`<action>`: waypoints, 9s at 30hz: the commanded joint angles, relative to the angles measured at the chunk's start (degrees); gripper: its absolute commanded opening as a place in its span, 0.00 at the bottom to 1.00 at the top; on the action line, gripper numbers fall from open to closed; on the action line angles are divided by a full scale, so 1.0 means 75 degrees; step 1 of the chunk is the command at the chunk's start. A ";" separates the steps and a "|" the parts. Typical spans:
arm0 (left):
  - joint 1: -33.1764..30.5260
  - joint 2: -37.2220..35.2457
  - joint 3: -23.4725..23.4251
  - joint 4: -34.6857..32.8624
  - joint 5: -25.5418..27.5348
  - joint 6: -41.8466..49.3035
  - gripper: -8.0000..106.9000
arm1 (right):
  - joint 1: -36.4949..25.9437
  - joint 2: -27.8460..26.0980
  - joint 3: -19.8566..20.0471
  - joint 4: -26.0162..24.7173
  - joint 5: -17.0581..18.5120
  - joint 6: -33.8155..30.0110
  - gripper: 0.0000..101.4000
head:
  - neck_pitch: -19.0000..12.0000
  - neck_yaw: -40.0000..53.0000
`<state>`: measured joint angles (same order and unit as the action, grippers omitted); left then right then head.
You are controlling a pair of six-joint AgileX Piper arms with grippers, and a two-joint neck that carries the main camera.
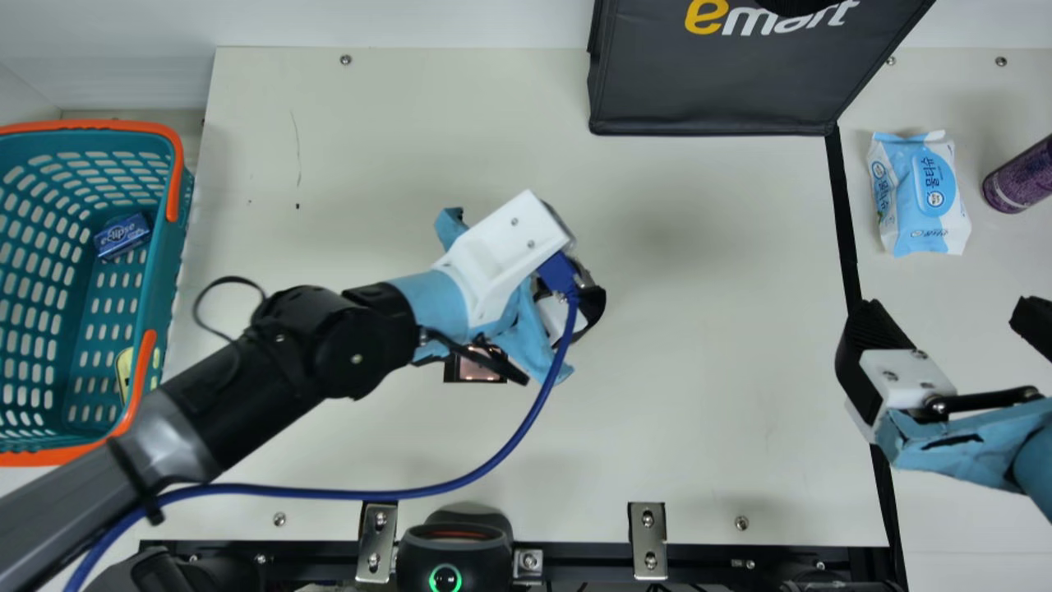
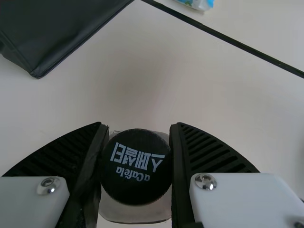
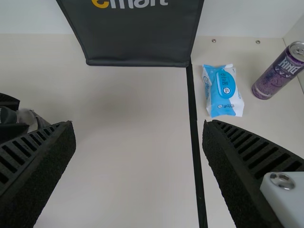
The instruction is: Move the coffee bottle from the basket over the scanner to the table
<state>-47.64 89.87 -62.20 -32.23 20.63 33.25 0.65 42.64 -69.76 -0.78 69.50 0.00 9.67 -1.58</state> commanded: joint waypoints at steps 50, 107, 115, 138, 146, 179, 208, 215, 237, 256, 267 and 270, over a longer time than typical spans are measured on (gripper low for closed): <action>0.3859 -0.2519 0.0277 -0.0197 0.3033 -0.2656 0.85 | 0.0000 0.0000 0.0000 0.0000 0.0001 0.0000 0.94 | -0.0233 0.0000; 0.4669 -0.5093 -0.0891 0.4954 0.5330 -0.5436 0.85 | 0.2131 0.1810 0.0881 -0.0397 -0.1268 -0.1005 0.94 | -0.0233 0.0000; 0.4669 -0.5093 -0.0891 0.4954 0.5330 -0.5436 0.85 | 0.3226 0.2342 0.1089 -0.0663 -0.1872 -0.0817 0.94 | -0.0233 0.0000; 0.4669 -0.5093 -0.0891 0.4954 0.5330 -0.5436 0.85 | 0.4468 0.3429 0.1722 -0.0302 -0.3978 -0.0940 0.94 | -0.0233 0.0000; 0.4669 -0.5093 -0.0891 0.4954 0.5330 -0.5436 0.85 | 0.4467 0.3822 0.1971 -0.0013 -0.4770 -0.1087 0.94 | -0.0233 0.0000; 0.4669 -0.5093 -0.0891 0.4954 0.5330 -0.5436 0.85 | 0.4287 0.3838 0.1824 0.0350 -0.4590 -0.0760 0.00 | -0.0233 0.0000; 0.4669 -0.5093 -0.0891 0.4954 0.5330 -0.5436 0.85 | 0.0832 0.2893 0.1193 -0.0045 -0.3343 0.0476 0.00 | -0.0233 -0.2666; 0.4669 -0.5093 -0.0891 0.4954 0.5330 -0.5436 0.85 | -0.1016 0.3210 0.0939 0.0106 -0.3277 0.0399 0.00 | -0.0233 -0.2666; 0.4669 -0.5093 -0.0891 0.4954 0.5330 -0.5436 0.85 | -0.3623 0.4445 0.0546 -0.1827 -0.4029 0.2168 0.00 | -0.0233 -0.2666; 0.4669 -0.5093 -0.0891 0.4954 0.5330 -0.5436 0.85 | -0.5126 0.5676 0.0598 -0.1372 -0.5091 0.1860 0.00 | -0.0233 -0.2666; 0.4669 -0.5093 -0.0891 0.4954 0.5330 -0.5436 0.85 | -0.5441 0.6041 0.0667 -0.1176 -0.5511 0.1664 0.16 | -0.0233 -0.2666; 0.4669 -0.5093 -0.0891 0.4954 0.5330 -0.5436 0.85 | -0.5484 0.6099 0.0678 -0.1107 -0.5544 0.1580 0.26 | -0.0233 -0.2666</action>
<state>-12.63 51.68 -68.88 4.93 60.60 -7.52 -40.44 88.17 -64.77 -9.35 26.78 11.99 9.58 -21.45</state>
